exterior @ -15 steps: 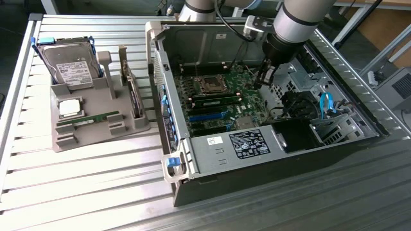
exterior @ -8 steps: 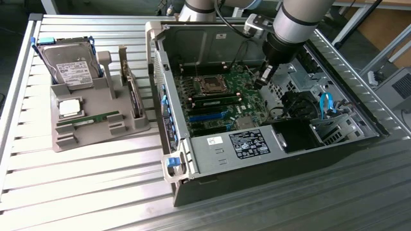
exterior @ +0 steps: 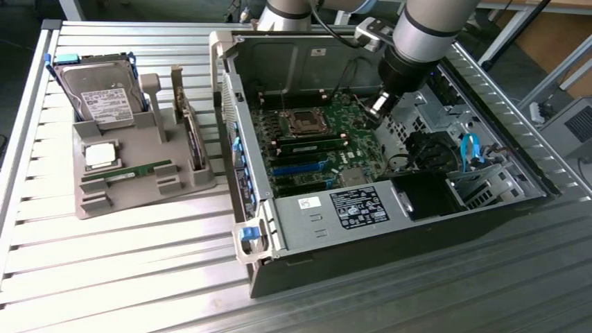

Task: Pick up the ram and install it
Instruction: 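Press down the ram until it locks into place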

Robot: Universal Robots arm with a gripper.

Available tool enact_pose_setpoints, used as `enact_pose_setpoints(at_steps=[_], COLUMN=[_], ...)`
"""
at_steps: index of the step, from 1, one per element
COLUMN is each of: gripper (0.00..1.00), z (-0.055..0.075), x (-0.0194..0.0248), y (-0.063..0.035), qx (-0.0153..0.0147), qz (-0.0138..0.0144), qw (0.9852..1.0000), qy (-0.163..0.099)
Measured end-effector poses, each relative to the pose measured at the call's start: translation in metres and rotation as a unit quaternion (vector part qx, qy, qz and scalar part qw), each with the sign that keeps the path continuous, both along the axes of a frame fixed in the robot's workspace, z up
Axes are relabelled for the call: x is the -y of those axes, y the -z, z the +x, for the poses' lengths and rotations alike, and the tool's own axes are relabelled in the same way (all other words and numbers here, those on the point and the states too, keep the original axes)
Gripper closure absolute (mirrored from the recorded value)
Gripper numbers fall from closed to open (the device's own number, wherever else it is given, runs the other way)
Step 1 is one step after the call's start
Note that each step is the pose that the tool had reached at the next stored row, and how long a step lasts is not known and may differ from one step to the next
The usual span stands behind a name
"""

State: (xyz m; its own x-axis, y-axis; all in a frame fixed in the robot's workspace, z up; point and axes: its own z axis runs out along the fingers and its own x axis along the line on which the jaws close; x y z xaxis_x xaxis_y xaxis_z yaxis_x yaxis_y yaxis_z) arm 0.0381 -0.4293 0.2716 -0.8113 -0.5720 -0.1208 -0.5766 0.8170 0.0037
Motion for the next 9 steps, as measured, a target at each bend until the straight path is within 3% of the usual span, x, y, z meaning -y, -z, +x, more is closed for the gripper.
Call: enact_pose_setpoints(at_steps=[3, 5, 7, 9], gripper=[0.91, 0.91, 0.91, 0.91], z=[0.0, 0.0, 0.0, 0.0], x=[0.0, 0.0, 0.0, 0.0], y=[0.0003, 0.0005, 0.0007, 0.0009], qx=[0.0, 0.0, 0.0, 0.0], qz=[0.0, 0.0, 0.0, 0.0], qw=[0.9992, 0.9978, 0.9963, 0.9933], qy=[0.04, 0.066, 0.086, 0.116])
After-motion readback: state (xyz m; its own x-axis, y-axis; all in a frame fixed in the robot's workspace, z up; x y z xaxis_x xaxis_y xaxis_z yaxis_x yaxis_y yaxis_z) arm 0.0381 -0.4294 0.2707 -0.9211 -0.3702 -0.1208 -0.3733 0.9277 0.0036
